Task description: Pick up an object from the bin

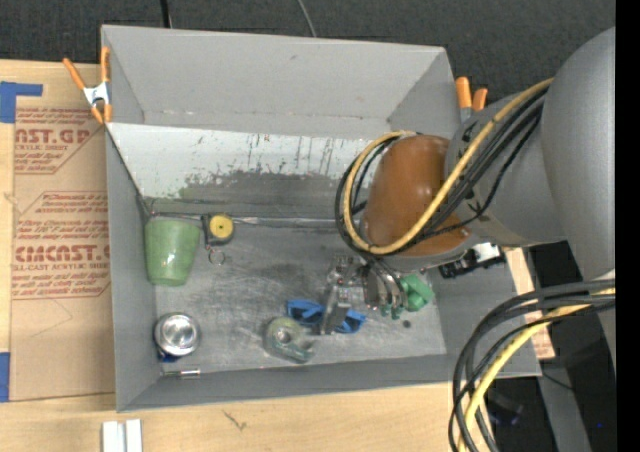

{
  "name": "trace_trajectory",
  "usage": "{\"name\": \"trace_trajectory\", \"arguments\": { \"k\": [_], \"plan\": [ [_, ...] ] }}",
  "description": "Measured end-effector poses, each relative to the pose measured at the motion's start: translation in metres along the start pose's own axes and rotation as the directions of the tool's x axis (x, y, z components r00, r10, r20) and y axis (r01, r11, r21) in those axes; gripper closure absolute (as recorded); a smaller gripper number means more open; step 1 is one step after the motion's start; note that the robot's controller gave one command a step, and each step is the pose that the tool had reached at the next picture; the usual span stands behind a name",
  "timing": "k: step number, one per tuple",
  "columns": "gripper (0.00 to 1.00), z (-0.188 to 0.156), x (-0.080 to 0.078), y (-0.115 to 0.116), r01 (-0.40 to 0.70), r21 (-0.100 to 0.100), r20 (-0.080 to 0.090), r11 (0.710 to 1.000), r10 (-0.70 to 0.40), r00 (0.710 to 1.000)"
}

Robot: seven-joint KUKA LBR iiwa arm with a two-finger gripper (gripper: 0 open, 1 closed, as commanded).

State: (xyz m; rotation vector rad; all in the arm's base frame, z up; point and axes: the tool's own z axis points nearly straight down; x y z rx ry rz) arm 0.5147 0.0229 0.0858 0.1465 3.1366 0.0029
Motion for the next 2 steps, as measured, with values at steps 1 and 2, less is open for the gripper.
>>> {"name": "trace_trajectory", "arguments": {
  "k": [1, 2],
  "plan": [
    [1.00, -0.0400, -0.0007, 0.0013, 0.001, 0.000, 0.002, 1.000, -0.001, 1.000],
    [1.00, -0.0446, -0.0008, 0.0023, 0.003, 0.000, 0.000, 1.000, -0.003, 1.000]
  ]
}}
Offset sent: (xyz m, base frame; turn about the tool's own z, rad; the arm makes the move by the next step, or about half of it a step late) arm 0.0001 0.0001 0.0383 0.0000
